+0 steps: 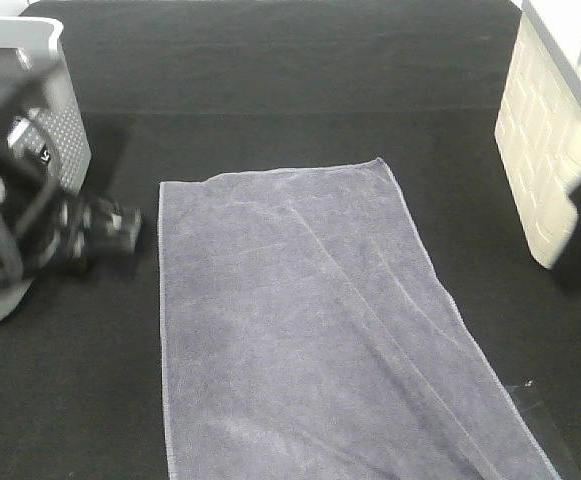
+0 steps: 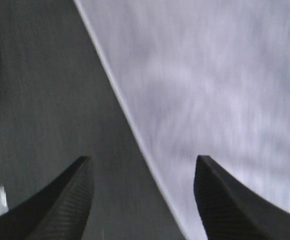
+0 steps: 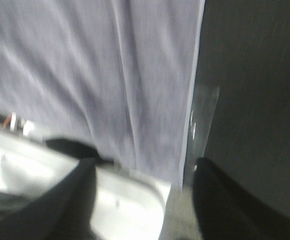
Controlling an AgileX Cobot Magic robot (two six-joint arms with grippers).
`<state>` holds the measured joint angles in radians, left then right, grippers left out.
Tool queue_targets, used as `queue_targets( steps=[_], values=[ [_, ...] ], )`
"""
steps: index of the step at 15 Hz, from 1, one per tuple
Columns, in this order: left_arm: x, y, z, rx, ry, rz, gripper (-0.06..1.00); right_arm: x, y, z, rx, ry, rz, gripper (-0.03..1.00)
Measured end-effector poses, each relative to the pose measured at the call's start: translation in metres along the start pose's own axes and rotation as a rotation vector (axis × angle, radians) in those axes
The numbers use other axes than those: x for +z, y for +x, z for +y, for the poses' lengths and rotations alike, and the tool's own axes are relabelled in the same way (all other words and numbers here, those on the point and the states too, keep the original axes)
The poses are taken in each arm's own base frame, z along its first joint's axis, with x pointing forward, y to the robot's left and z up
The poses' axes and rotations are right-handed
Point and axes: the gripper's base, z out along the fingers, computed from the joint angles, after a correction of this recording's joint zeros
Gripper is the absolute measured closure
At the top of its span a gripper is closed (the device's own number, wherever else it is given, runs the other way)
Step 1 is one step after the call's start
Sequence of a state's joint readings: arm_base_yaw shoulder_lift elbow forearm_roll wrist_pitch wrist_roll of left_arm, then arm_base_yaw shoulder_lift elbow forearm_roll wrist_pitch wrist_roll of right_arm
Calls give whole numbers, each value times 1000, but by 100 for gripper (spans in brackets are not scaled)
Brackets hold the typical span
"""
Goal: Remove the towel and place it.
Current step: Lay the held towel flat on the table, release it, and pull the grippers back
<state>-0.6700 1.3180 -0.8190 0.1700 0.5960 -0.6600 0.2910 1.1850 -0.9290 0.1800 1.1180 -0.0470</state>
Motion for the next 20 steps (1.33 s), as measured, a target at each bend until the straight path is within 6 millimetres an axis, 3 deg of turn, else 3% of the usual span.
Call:
queue_targets(
  steps=[2,6,12,17,20],
  values=[
    [3,-22,17,-27,18,-126,37,-4,-27,1,-3,2,-65,54],
    [22,-57,38,-9,-45,-165,37,2,-89,0,-3,6,-141,57],
    [83,-114,24,59,-84,-106,37,19,-175,-1,-30,3,-203,57],
    [138,-146,17,74,-105,-73,37,73,-237,-10,-33,7,-182,50],
    [162,-163,32,12,-112,-62,37,121,-266,-22,-38,60,-149,50]
  ],
)
